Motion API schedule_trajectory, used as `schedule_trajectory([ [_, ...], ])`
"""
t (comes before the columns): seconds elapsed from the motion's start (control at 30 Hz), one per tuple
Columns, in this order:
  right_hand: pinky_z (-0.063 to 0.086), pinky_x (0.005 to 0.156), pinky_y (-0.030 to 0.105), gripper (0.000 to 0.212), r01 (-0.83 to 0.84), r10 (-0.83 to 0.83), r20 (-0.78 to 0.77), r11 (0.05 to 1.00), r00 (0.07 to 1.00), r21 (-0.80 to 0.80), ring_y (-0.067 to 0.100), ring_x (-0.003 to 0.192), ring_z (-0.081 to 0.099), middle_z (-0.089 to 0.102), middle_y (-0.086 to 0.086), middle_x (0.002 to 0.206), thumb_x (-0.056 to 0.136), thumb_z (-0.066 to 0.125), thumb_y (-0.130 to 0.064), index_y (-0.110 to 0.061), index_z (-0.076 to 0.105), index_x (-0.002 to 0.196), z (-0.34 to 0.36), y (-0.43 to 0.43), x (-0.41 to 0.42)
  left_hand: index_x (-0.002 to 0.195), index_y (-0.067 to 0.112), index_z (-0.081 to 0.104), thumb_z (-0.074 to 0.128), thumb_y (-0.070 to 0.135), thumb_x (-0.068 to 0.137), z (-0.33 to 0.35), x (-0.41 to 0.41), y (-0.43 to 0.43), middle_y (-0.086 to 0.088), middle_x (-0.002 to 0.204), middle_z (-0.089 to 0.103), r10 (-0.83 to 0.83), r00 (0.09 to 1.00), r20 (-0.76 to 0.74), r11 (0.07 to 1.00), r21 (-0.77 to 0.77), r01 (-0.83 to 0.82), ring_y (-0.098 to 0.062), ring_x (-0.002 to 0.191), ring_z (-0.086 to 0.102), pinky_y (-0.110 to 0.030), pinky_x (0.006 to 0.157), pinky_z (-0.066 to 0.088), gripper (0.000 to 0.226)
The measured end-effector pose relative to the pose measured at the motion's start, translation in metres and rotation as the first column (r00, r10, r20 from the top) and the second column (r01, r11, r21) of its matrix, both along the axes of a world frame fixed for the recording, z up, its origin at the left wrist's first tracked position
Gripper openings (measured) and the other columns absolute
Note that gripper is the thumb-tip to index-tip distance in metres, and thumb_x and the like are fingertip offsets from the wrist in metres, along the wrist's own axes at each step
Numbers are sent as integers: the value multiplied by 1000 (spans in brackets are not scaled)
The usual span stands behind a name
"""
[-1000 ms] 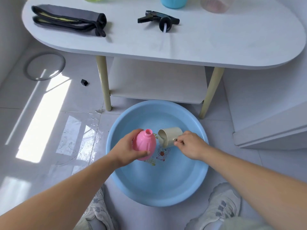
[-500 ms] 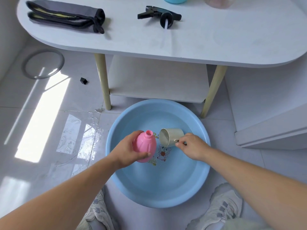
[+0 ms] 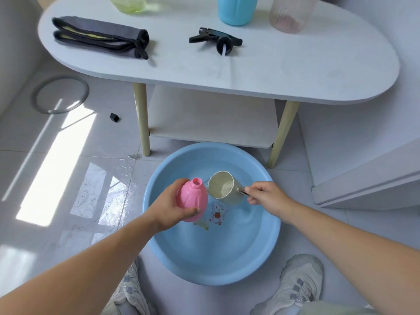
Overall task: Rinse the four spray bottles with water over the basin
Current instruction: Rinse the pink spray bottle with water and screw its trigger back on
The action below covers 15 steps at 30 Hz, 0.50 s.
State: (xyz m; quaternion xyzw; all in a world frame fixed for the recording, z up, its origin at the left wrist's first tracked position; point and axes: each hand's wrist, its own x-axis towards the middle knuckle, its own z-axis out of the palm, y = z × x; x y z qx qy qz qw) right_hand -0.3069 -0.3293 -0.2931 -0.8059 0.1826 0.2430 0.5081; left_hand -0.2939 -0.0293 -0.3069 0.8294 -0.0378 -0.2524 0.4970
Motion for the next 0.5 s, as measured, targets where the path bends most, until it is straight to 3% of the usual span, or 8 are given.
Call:
schedule_trajectory([
  [0.1, 53, 101, 44, 32, 79, -85, 37, 989, 996, 129, 22, 87, 71, 63, 6, 80, 98, 61, -20, -8, 65, 69, 20, 0, -3, 128, 29, 50, 92, 10, 74, 12, 1, -1, 11, 114, 60, 38, 999, 22, 999, -32, -37, 1, 97, 61, -4, 69, 49, 71],
  [0.23, 57, 93, 32, 33, 134, -156, 74, 962, 985, 238, 22, 88, 70, 63, 17, 91, 100, 58, -14, 17, 62, 91, 50, -3, -6, 128, 30, 51, 87, 29, 57, 27, 4, -1, 6, 119, 58, 67, 997, 42, 996, -67, -64, -10, 100, 62, -9, 63, 53, 79],
  [0.37, 54, 97, 38, 37, 152, -193, 126, 948, 973, 278, 33, 100, 70, 64, 15, 89, 100, 57, -12, -11, 66, 64, 93, -6, -10, 132, 27, 50, 95, 18, 64, 30, 6, -6, 2, 121, 57, 84, 995, 43, 993, -89, -80, -17, 103, 62, -10, 60, 54, 82],
  [0.43, 54, 98, 39, 40, 130, -177, 162, 954, 971, 269, 32, 100, 71, 66, 12, 87, 99, 58, -15, -15, 67, 60, 112, -10, -13, 143, 28, 47, 94, 33, 58, 34, 5, -12, 0, 131, 54, 62, 997, 50, 995, -81, -58, -20, 112, 61, -9, 64, 55, 97],
  [0.5, 53, 98, 41, 32, 105, -163, 200, 957, 966, 269, 29, 97, 72, 65, 12, 86, 95, 64, -21, -7, 68, 66, 128, -14, -14, 146, 32, 46, 88, 49, 49, 38, 5, -18, 0, 136, 52, 38, 998, 51, 995, -93, -33, -22, 118, 60, -20, 72, 62, 107],
])
